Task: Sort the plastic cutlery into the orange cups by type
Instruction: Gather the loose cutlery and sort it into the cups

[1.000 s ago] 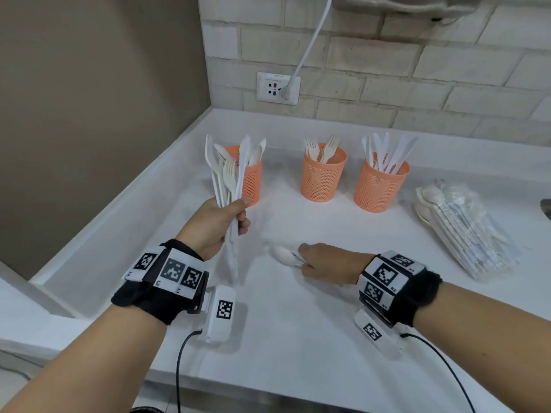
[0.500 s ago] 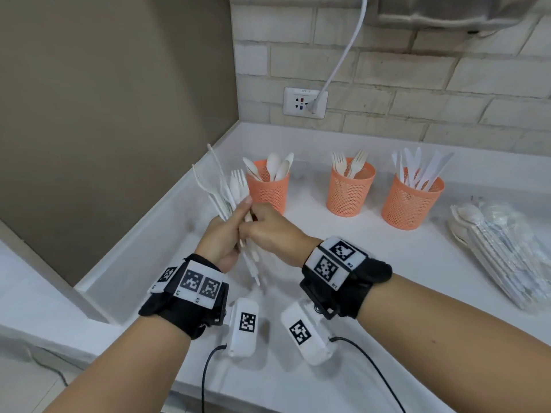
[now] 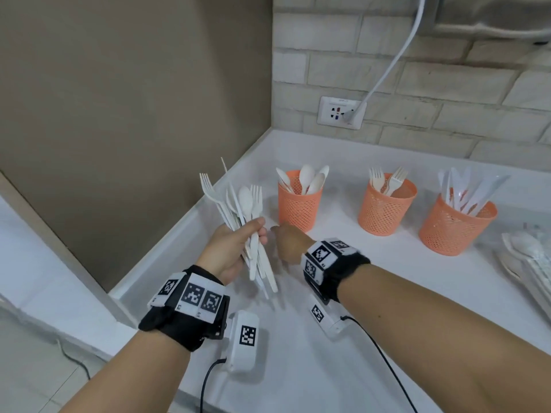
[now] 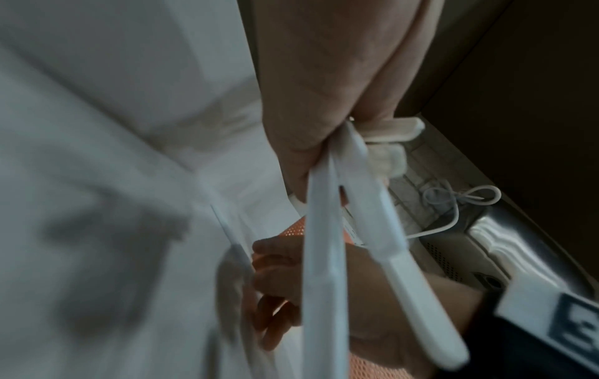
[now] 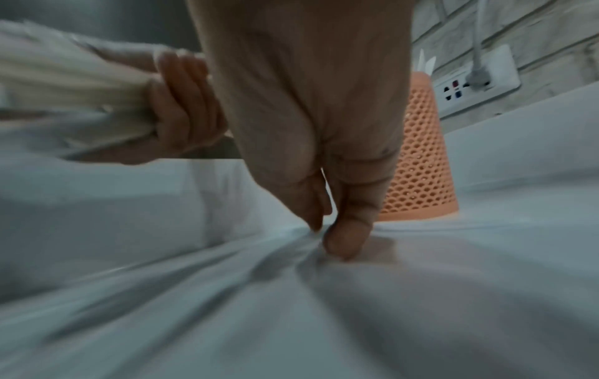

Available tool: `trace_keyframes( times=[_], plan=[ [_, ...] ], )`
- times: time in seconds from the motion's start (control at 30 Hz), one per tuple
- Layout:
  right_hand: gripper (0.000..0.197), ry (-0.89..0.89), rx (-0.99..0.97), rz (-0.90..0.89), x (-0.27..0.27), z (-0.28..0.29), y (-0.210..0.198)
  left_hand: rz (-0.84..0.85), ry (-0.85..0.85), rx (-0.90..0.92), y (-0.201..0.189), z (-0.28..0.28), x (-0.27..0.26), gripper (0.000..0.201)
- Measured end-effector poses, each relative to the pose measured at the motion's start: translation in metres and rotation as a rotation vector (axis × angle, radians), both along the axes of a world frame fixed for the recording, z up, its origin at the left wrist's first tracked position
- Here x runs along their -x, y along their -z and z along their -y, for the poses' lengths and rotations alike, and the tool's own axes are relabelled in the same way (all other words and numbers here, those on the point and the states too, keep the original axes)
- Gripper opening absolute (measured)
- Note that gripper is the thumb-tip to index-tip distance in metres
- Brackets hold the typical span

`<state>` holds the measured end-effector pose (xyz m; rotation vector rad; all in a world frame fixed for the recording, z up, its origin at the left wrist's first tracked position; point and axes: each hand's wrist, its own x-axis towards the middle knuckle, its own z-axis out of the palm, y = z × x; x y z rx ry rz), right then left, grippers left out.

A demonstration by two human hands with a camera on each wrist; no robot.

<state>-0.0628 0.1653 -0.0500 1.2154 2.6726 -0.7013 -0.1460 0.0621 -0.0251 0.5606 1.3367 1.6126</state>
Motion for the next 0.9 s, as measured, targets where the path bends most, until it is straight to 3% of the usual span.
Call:
trace_keyframes(
  times=[0.1, 0.17, 0.4, 0.6, 0.63, 0.8, 0.9],
  plan=[
    [0.036, -0.100, -0.080, -0.011, 0.001, 0.001, 0.005, -0.012, 0.048, -0.012, -0.001, 0.003, 0.000, 0.015],
    [0.031, -0.166, -0.129, 0.075, -0.008, 0.005, 0.002, -0.009, 0.087, -0.018, -0.002, 0.004, -0.001, 0.014],
    [0.024, -0.316, -0.251, 0.196, -0.065, 0.006, -0.002, 0.021, 0.180, -0.021, -0.011, 0.001, -0.013, 0.007],
    [0.024, -0.251, -0.155, 0.123, -0.097, 0.003, -0.005, 0.027, 0.203, -0.038, -0.012, -0.007, -0.017, 0.004],
    [0.025, -0.158, -0.145, 0.108, -0.158, -0.005, -0.010, 0.018, 0.288, -0.012, -0.020, -0.026, -0.073, 0.005],
    [0.030, -0.063, -0.027, 0.150, -0.163, -0.009, -0.001, 0.026, 0.302, -0.026, -0.016, -0.030, -0.082, 0.004],
    [0.007, -0.015, -0.064, 0.154, -0.165, -0.011, 0.007, 0.051, 0.313, -0.029, -0.011, -0.033, -0.090, 0.006]
  ],
)
